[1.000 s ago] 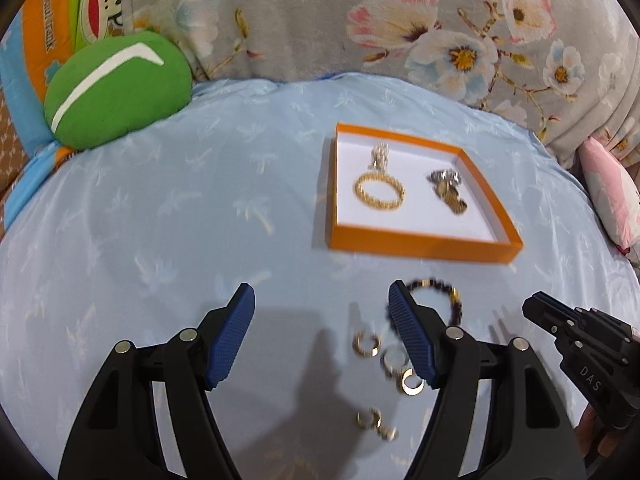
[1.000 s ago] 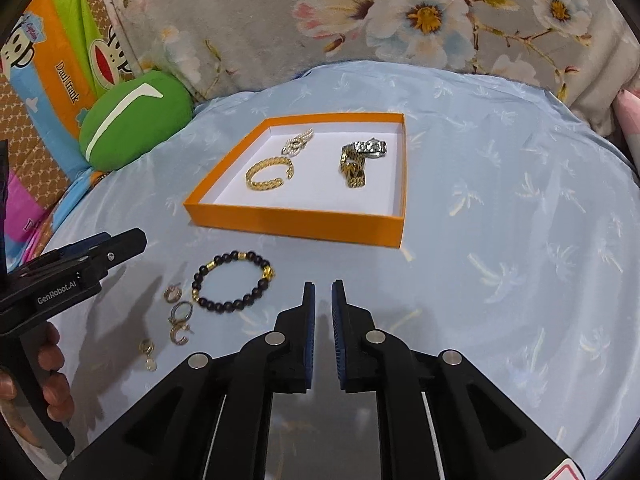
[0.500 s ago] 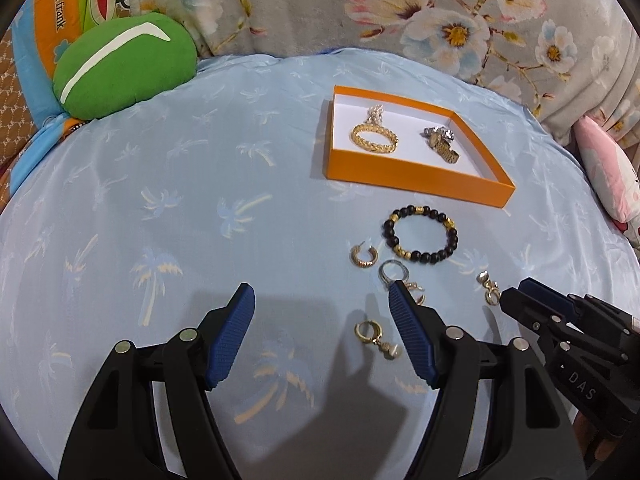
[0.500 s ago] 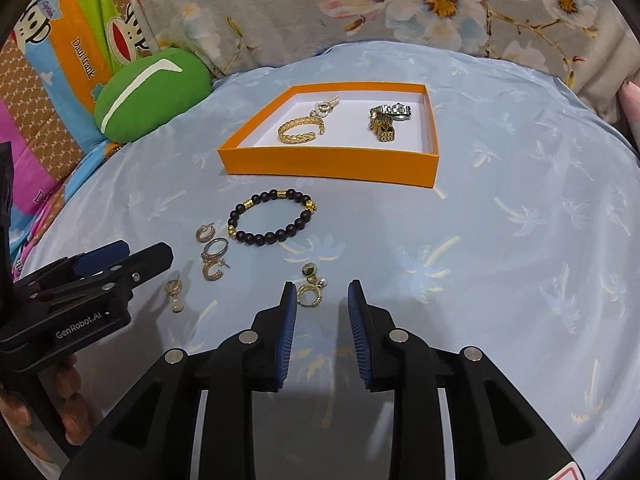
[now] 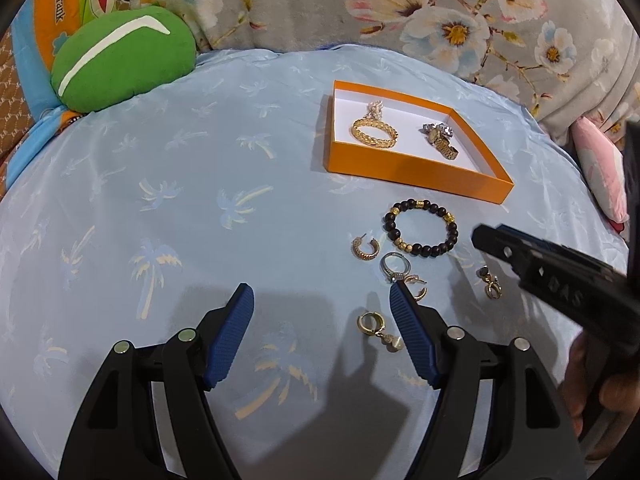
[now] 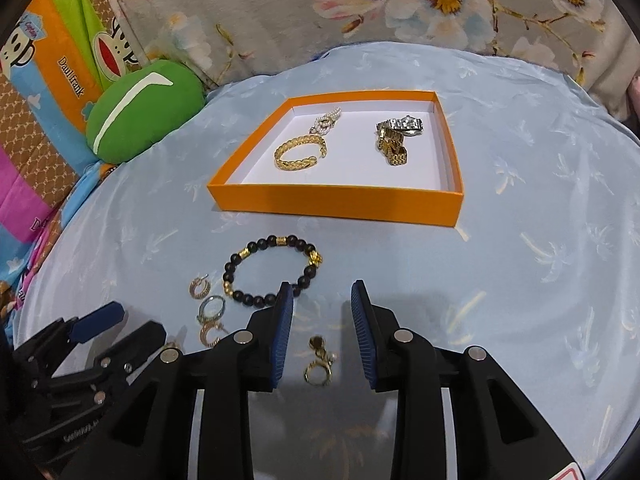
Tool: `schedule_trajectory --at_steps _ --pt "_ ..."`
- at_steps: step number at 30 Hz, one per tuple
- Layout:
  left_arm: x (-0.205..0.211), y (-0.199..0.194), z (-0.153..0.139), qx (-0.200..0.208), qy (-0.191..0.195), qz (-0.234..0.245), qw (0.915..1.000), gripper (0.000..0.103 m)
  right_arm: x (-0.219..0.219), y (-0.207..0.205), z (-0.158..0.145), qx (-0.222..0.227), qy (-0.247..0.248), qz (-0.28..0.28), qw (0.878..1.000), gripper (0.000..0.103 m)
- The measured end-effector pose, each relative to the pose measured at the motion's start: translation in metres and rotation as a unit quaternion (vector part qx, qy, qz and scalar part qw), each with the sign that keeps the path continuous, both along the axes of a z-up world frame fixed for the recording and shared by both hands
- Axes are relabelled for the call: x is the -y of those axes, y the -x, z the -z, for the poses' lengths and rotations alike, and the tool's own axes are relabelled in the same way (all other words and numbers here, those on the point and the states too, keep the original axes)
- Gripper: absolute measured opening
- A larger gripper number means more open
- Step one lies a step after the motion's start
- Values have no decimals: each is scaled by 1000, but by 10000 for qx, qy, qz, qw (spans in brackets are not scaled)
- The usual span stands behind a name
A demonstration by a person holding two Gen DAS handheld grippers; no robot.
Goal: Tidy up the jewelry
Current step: 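Move the right tool to the black bead bracelet and close on it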
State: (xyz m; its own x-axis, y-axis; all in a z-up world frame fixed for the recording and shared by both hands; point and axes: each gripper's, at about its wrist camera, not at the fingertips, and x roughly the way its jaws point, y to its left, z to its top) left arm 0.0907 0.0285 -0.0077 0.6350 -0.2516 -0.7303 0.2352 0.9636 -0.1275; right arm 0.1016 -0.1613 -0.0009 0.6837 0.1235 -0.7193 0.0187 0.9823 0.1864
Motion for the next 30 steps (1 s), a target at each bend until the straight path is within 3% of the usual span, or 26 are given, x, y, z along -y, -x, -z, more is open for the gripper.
schedule_trajectory --at_steps 5,10,14,17,30 --pt "-5 -1 0 -31 109 -13 9999 68 -5 -25 7 -208 -33 -3 9998 30" --pt "-2 6 -1 12 50 180 9998 68 -15 -32 10 -250 356 -27 9991 30" --pt "3 14 -2 80 -68 370 9993 68 -17 -30 11 -250 625 29 9977 17" --pt "7 16 -2 99 -142 433 9989 68 -7 -27 11 -259 535 133 9981 7" --pt "17 14 1 6 -284 494 9984 68 54 13 10 -264 279 912 9951 7"
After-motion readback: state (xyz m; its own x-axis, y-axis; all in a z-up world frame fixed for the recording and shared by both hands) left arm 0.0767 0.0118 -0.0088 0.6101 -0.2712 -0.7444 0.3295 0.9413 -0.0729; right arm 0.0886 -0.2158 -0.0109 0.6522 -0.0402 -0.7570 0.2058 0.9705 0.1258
